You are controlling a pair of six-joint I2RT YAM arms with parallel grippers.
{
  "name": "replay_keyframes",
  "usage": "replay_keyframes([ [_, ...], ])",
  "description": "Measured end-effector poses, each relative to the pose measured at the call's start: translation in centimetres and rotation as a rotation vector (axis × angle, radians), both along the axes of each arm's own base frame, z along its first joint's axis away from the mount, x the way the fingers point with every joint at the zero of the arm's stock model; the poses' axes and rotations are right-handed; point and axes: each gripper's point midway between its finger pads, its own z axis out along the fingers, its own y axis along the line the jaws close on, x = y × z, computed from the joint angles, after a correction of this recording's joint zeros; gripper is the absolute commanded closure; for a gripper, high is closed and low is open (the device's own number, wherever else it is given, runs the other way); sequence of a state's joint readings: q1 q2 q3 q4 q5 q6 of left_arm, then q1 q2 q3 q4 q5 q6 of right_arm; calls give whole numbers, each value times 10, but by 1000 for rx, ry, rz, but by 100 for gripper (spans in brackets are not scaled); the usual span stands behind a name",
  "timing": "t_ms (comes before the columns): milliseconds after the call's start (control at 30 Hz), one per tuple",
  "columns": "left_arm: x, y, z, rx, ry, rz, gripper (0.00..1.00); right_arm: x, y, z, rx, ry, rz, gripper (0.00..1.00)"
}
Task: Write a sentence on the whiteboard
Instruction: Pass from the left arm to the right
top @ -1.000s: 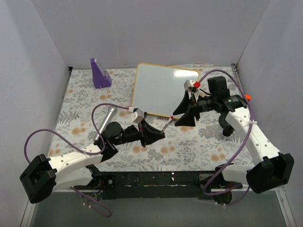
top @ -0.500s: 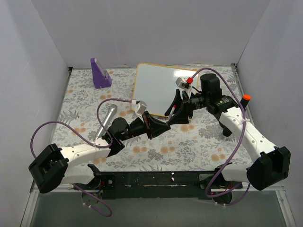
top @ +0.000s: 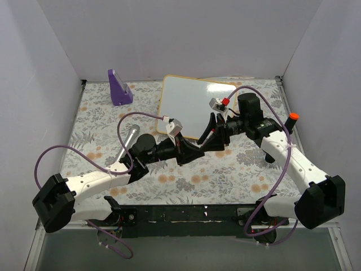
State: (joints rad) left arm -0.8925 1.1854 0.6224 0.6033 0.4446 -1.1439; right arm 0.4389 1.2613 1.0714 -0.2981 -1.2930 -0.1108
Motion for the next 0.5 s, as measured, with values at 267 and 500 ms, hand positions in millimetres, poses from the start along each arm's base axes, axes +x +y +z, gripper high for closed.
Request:
replay_keyframes([
  [267,-3,1,-5,73,-22,-25,100,-6,-3,-2,4,-25,19,55],
  [500,-5,2,-12,97,-21,-36,100,-9,-4,-4,4,-24,29,59],
])
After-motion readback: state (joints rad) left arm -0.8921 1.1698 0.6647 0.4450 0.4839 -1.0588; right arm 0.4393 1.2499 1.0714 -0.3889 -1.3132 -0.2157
